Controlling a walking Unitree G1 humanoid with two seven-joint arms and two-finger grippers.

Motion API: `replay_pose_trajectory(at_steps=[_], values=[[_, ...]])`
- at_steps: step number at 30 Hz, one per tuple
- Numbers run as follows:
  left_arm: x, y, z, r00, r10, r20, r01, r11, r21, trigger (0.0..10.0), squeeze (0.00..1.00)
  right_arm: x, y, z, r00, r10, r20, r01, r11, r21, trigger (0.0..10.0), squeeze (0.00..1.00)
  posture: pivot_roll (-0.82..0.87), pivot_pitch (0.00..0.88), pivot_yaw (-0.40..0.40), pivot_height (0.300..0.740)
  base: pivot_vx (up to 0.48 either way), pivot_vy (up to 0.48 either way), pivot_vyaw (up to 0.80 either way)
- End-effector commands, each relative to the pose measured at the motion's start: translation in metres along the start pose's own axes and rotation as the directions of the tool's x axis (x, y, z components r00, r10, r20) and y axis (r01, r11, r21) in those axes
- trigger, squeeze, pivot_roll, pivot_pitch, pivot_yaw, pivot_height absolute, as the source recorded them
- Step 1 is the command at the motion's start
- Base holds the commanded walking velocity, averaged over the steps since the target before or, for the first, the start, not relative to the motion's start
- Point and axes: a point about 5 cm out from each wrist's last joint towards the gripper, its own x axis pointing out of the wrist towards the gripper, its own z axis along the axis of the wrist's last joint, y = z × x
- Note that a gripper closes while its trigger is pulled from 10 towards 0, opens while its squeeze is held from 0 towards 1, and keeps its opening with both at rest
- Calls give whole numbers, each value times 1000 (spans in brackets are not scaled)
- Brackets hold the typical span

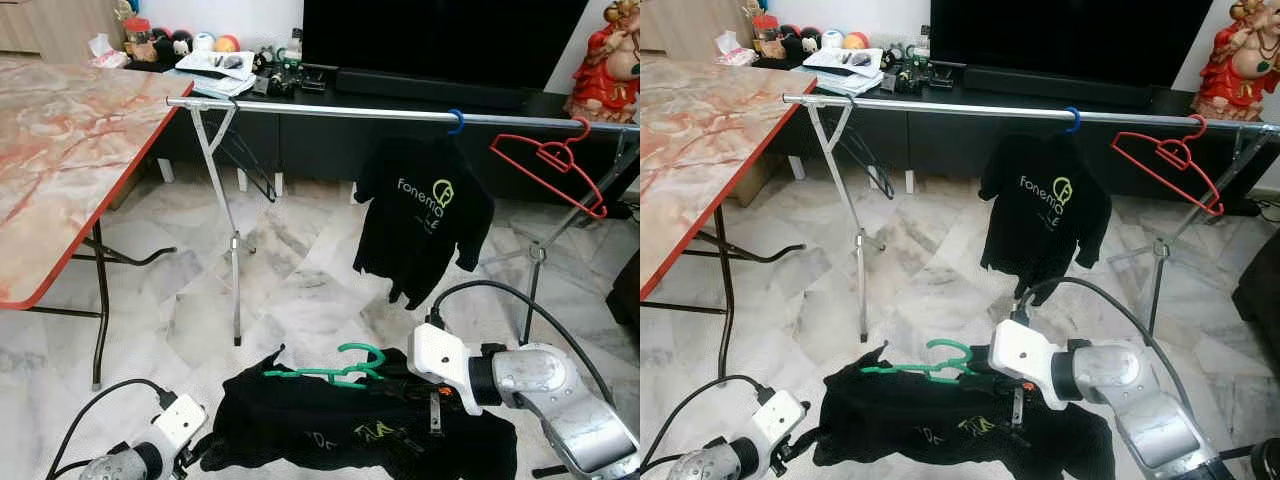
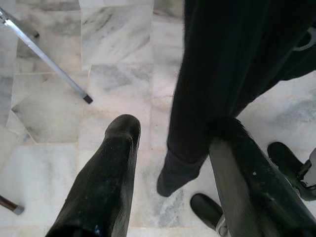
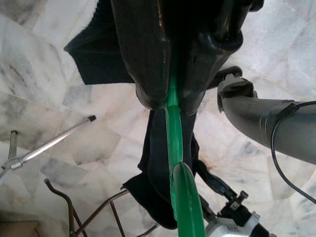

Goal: Hang hanger

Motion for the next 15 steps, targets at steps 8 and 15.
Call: replay_pose_trajectory(at_steps=[8, 15], values=[[-1, -3, 1, 999, -47, 22, 47, 999, -21, 10000, 0, 3, 9, 10, 998, 42, 45, -41, 999, -19, 10000, 0, 17, 126, -55, 740, 0, 0, 0], [-1, -4, 2, 997, -65, 41, 67, 997, -33, 10000, 0, 3, 14, 11, 997, 51, 52, -50, 999, -17, 10000, 0, 4, 127, -45, 740, 0, 0, 0]])
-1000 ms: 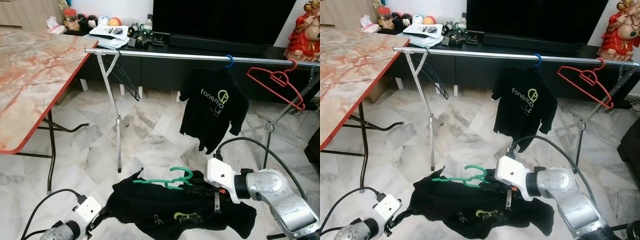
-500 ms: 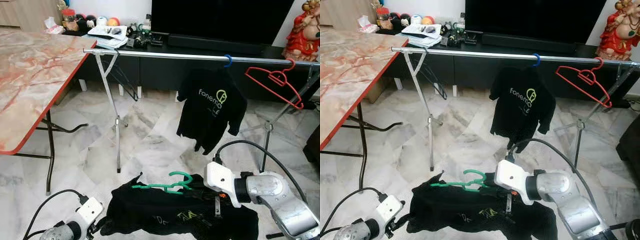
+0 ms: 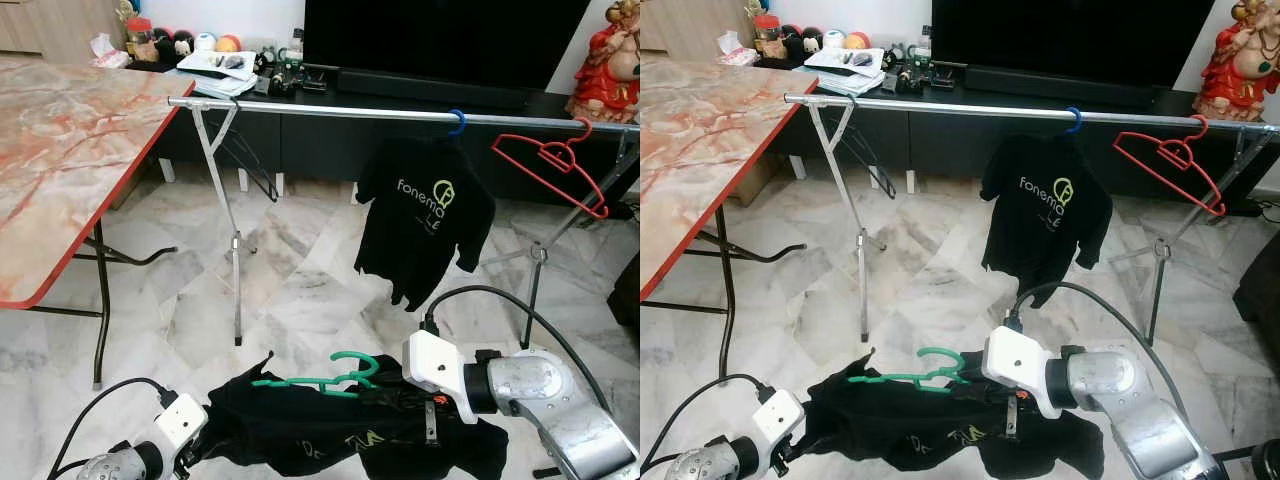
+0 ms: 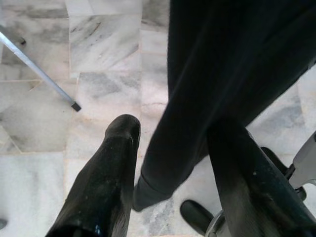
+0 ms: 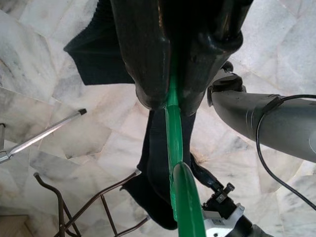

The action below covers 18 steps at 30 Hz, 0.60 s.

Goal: Hang hanger

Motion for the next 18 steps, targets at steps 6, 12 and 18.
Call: replay_pose_trajectory(at_steps=[6, 12, 18], values=[[67, 7, 116, 964, -97, 249, 88, 995, 46, 6784, 0, -2, 7, 6, 1000, 4, 25, -3, 1000, -10, 10000, 0, -24, 131, -31, 740, 0, 0, 0], [69, 6, 121, 958, -95, 271, 87, 995, 41, 0, 0, -4, 9, 4, 1000, -2, 22, 2, 1000, 0, 10000, 0, -22, 129, -30, 740, 0, 0, 0], [71, 6, 123, 959, -94, 266, 93, 996, 18, 0, 0, -2, 8, 4, 1000, -6, 22, 6, 1000, 3, 10000, 0, -14, 118, -34, 740, 0, 0, 0]])
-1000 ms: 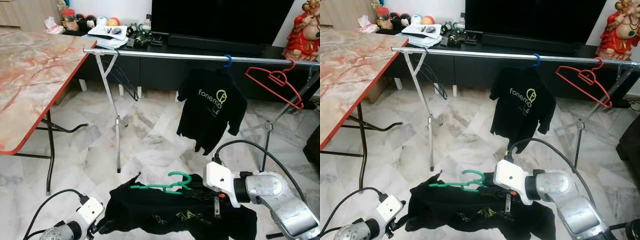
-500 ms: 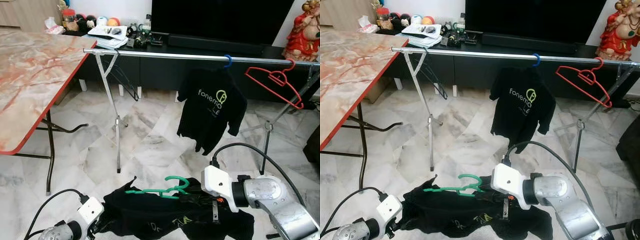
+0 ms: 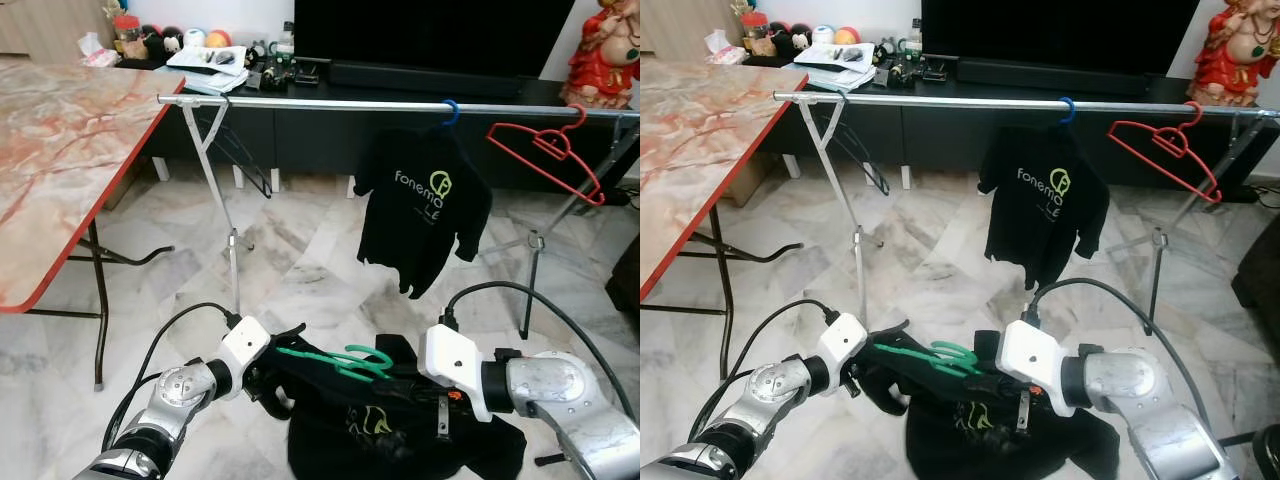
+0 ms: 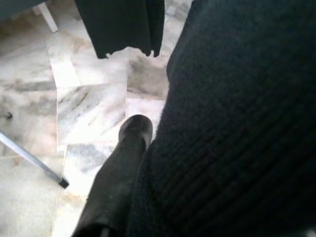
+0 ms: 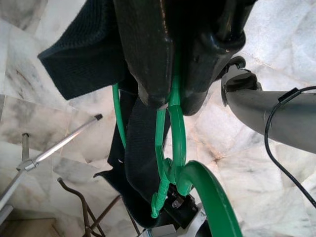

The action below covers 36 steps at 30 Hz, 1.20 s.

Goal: Hang hanger

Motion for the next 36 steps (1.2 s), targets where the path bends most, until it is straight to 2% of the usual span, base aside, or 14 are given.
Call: replay_pose_trajectory(at_steps=[1, 6, 13, 15, 21, 26, 28, 36], values=[[9, -1, 14, 999, -19, 38, 19, 1000, -3, 0, 0, 11, 8, 5, 998, 63, 25, -63, 998, -7, 10000, 0, -14, 119, -35, 740, 0, 0, 0], [8, -2, 11, 999, -41, 4, 41, 999, 18, 0, 0, 9, 6, 3, 999, 52, 15, -51, 999, -10, 10000, 0, -12, 120, -34, 740, 0, 0, 0], [0, -8, -7, 990, -107, -96, 113, 992, 60, 0, 0, 9, 8, 2, 999, 53, 9, -53, 999, -7, 10000, 0, -12, 126, -33, 740, 0, 0, 0], [-1, -9, -10, 989, -102, -112, 111, 991, 80, 0, 0, 9, 8, 1, 999, 54, 5, -54, 999, -8, 10000, 0, -12, 126, -33, 740, 0, 0, 0], [-3, -10, -17, 986, -80, -146, 91, 993, 69, 0, 0, 9, 7, 1, 999, 51, -1, -51, 999, -10, 10000, 0, -13, 126, -35, 740, 0, 0, 0], [-7, -11, -26, 975, -73, -212, 99, 988, 117, 0, 0, 8, 7, -1, 999, 52, -14, -52, 999, -14, 10000, 0, -12, 125, -35, 740, 0, 0, 0], [-11, -5, -28, 975, -14, -223, 43, 991, 125, 0, 0, 8, 7, -3, 998, 54, -27, -55, 998, -16, 10000, 0, -11, 124, -35, 740, 0, 0, 0], [-16, 0, -34, 968, 32, -250, 1, 991, 131, 0, 0, 9, 5, -6, 998, 50, -47, -50, 999, -18, 10000, 0, -7, 125, -35, 740, 0, 0, 0]])
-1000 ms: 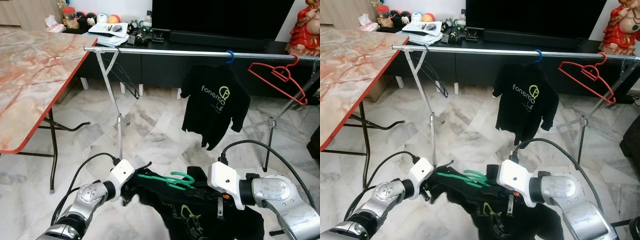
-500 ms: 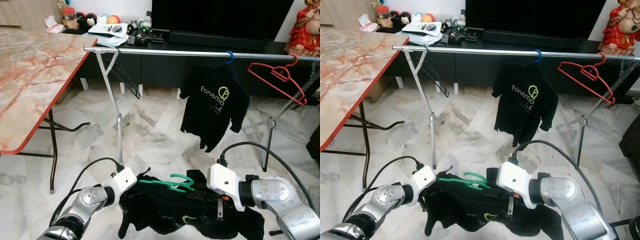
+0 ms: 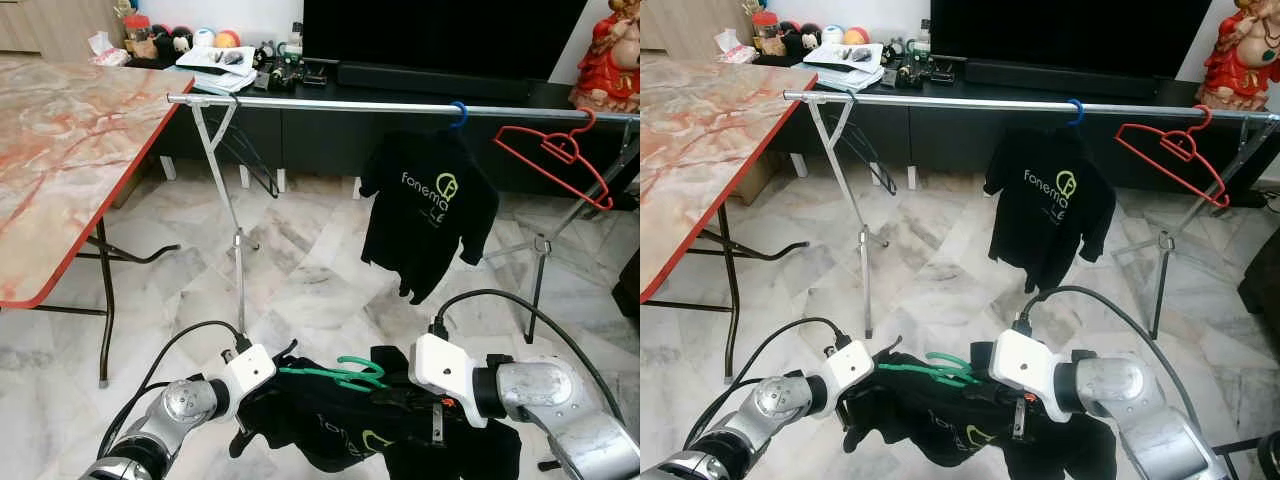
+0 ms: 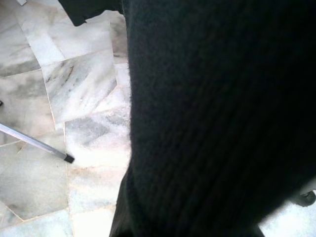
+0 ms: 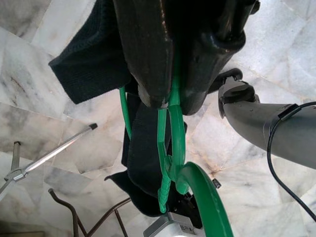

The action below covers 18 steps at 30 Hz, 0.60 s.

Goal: Hang hanger

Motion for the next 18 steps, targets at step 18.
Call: replay_pose_trajectory(at_steps=[18], values=[[-23, -5, -25, 993, -119, -15, 118, 991, -65, 0, 0, -3, -4, -16, 996, -21, -92, 19, 1000, -19, 10000, 0, -3, 114, -31, 740, 0, 0, 0]])
